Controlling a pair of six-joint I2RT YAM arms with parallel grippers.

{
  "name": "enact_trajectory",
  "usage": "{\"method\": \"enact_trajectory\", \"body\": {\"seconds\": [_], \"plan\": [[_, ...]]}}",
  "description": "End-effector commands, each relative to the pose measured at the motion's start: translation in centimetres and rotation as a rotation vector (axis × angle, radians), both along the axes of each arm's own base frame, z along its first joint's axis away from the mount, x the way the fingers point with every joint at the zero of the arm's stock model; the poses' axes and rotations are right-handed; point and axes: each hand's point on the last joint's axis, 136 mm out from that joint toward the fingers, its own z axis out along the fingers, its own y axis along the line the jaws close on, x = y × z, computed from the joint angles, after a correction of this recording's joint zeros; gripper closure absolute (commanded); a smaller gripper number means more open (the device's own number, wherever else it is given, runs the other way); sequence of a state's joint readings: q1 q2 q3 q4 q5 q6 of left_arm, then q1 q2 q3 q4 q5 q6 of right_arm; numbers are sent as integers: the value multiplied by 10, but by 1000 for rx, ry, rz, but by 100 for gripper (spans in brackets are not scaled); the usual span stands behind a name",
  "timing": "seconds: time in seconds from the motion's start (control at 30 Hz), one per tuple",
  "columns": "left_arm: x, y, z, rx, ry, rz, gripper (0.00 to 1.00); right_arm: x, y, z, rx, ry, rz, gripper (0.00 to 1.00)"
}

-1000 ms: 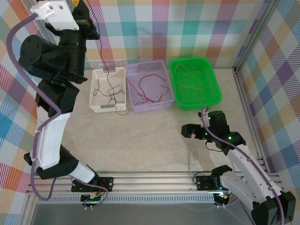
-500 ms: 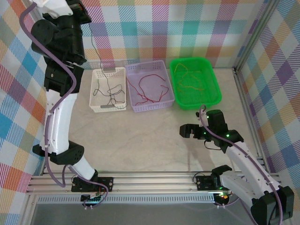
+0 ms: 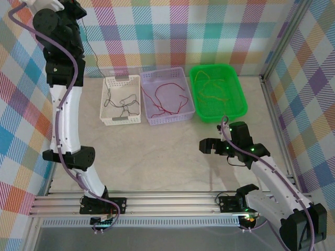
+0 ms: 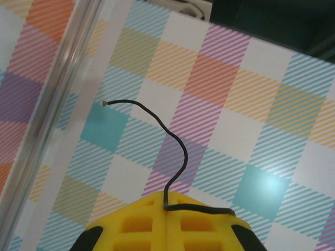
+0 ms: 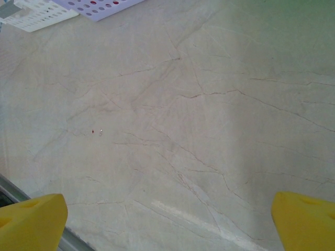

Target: Untangle the cables

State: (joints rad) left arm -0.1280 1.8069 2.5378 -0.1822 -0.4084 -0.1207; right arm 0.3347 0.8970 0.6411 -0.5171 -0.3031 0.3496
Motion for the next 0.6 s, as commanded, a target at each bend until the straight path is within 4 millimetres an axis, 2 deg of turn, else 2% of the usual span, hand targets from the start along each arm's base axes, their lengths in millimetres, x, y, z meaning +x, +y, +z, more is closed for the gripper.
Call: {"method": "enact_trajectory", "body": {"seconds": [0.0, 0.27, 0.4, 0.57], "plan": [[19, -1, -15, -32, 32, -41, 100, -2, 6, -2, 11, -1, 38, 0], [87, -3, -97, -26, 240, -29, 100, -6, 8, -5, 8, 11, 50, 0], [109, -4, -142, -25, 314, -21, 100, -9, 10, -6, 2, 14, 61, 0], [123, -8, -210, -57, 422, -43, 100, -10, 12, -9, -3, 24, 70, 0]]}}
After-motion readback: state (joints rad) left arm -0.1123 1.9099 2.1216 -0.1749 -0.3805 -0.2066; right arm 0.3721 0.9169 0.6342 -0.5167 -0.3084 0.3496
